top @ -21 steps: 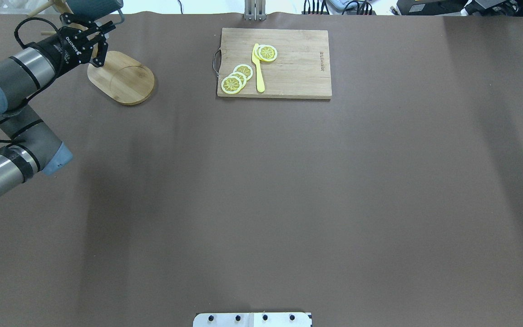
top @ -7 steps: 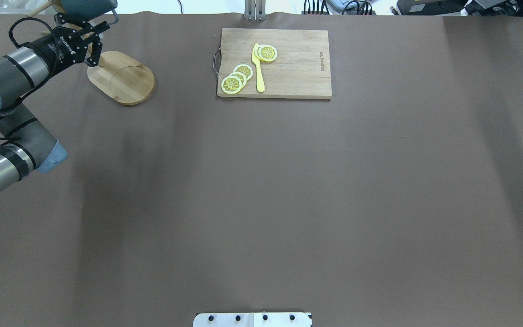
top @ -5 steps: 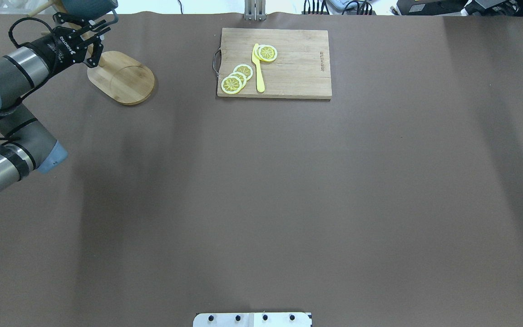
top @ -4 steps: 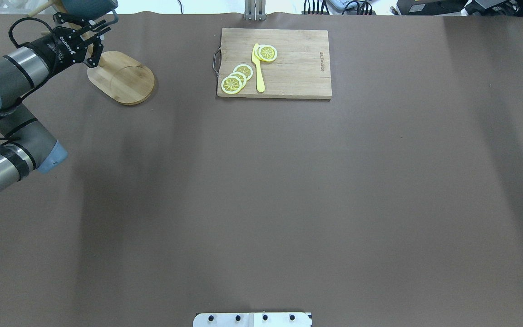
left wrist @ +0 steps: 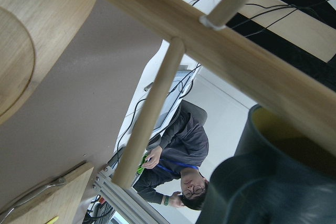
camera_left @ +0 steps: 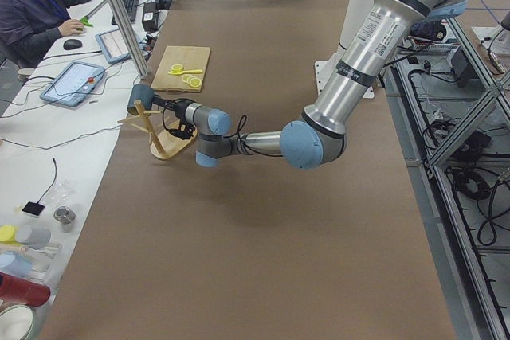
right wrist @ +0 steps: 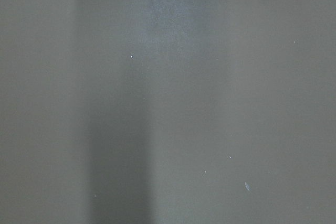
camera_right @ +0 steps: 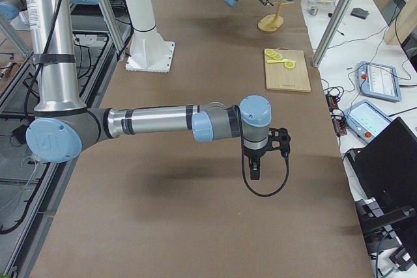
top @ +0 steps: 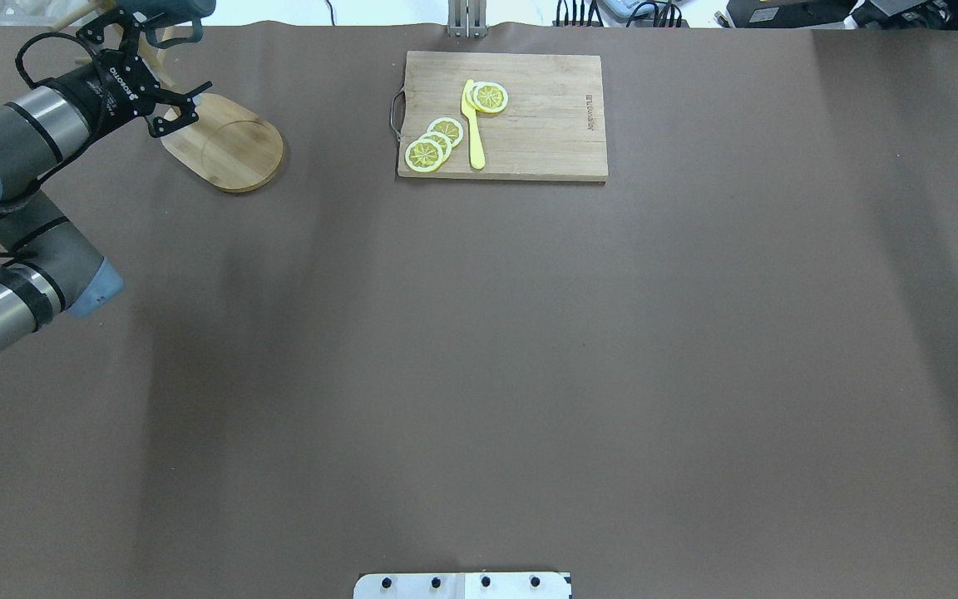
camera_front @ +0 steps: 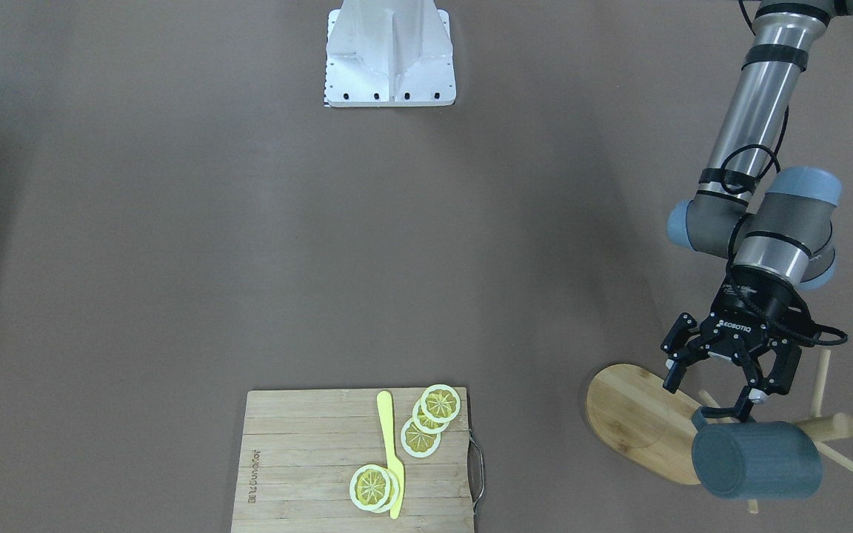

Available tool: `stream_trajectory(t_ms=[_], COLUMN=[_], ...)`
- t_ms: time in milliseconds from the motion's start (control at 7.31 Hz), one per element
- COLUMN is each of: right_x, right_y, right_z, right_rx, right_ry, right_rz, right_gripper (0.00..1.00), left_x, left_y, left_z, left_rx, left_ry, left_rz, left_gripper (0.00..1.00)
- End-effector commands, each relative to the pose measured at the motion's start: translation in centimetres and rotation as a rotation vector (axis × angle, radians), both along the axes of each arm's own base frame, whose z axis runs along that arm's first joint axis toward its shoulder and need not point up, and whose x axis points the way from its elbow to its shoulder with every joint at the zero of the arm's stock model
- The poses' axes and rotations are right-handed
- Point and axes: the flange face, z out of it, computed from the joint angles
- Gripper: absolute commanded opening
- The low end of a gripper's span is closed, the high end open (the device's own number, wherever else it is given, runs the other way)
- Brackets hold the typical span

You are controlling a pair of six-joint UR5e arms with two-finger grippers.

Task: Hang cup on storage rack
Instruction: 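Open the left gripper and pull it back from the stand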

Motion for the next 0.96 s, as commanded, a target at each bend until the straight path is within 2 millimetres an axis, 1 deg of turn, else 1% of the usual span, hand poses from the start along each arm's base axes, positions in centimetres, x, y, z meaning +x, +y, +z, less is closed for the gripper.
stream_trajectory(t_ms=[0,137,274,411,548,684,821], right_x=[0.0,0.0,0.0,0.0,0.0,0.0,0.0], right_y=[0.0,0.0,0.0,0.0,0.0,0.1,0.2], right_z=[0.1,0.1,0.1,0.1,0.1,0.1,0.2], right_rx=[0.0,0.0,-0.001,-0.001,-0.001,-0.001,-0.003], right_ry=[0.0,0.0,0.001,0.0,0.0,0.0,0.0], right_rz=[0.0,0.0,0.0,0.0,0.0,0.0,-0.001], right_gripper=[1.0,1.0,1.0,1.0,1.0,1.0,1.0], left_x=[-0.8,-2.0,-3.3,-4.1,-4.4,-5.0,-6.0], left_y=[1.4,3.1,4.9,6.0,6.5,7.8,9.6], left_z=[0.5,1.2,0.3,0.0,-0.6,-1.1,-1.4], left_rx=[0.044,0.07,0.104,0.12,0.135,0.165,0.193], left_ry=[0.028,0.045,0.071,0.081,0.088,0.095,0.098], left_rz=[0.017,0.02,0.022,0.021,0.026,0.053,0.085], left_gripper=[0.99,0.99,0.99,0.99,0.99,0.99,0.99])
